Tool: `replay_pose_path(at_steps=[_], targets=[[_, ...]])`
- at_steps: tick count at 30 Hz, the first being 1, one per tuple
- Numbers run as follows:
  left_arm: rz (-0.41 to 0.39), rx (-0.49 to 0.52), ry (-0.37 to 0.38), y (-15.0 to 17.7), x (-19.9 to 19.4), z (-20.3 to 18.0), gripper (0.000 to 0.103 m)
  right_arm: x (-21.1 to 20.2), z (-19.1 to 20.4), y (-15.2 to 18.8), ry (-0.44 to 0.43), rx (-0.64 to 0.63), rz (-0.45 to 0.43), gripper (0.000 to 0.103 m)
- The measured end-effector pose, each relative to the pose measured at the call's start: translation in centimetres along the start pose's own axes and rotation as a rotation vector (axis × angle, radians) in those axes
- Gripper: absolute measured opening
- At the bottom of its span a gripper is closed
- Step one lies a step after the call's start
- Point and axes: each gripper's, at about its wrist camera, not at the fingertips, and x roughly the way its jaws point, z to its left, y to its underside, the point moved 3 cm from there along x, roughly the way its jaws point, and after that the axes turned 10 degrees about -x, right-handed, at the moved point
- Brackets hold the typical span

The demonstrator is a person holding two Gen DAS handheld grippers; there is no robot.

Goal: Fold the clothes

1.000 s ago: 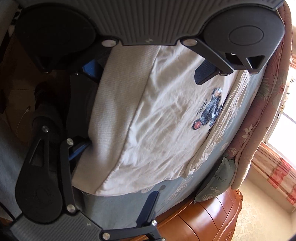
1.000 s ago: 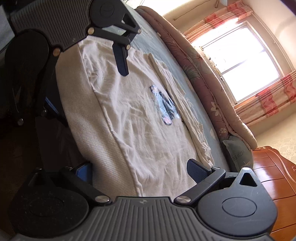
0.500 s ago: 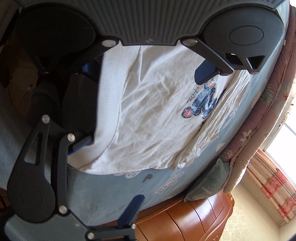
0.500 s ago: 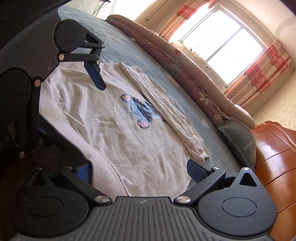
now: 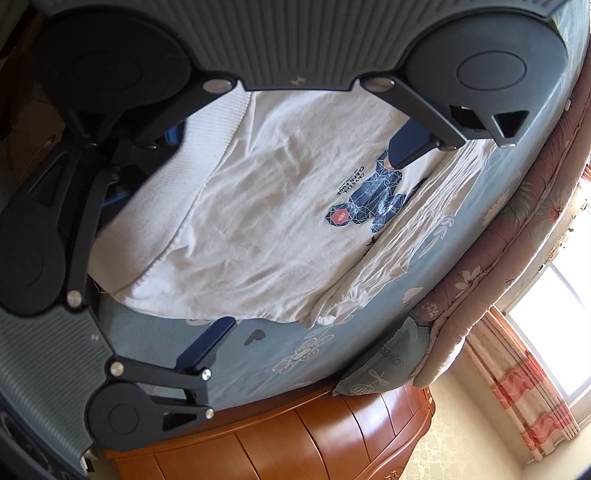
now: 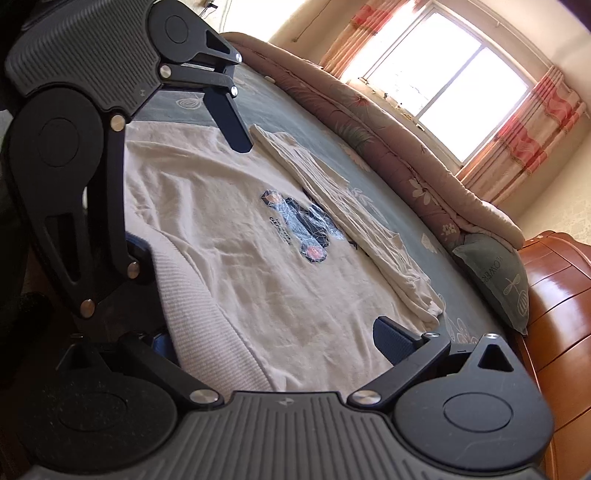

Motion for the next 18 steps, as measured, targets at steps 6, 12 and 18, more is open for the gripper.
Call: replay_pose_path(at_steps=[6,12,18], targets=[[0.008,0.026,-0.022,1.5,0.2,-0.3,0.102,0.7,-0.2,0.0,0.140,-0.030,0.027,0.103],[-0.009,0.087,-0.117,1.2,1.3,-1.3,0.102,-0.5,-1.1,-0.7,0.166,-0.011,-0.006,0.103],[0.027,0.224,-0.241,3.1,0.9,-0.1,0.102,-0.3,-1.8,0.1,0.157,0.019,0.010,0.103]])
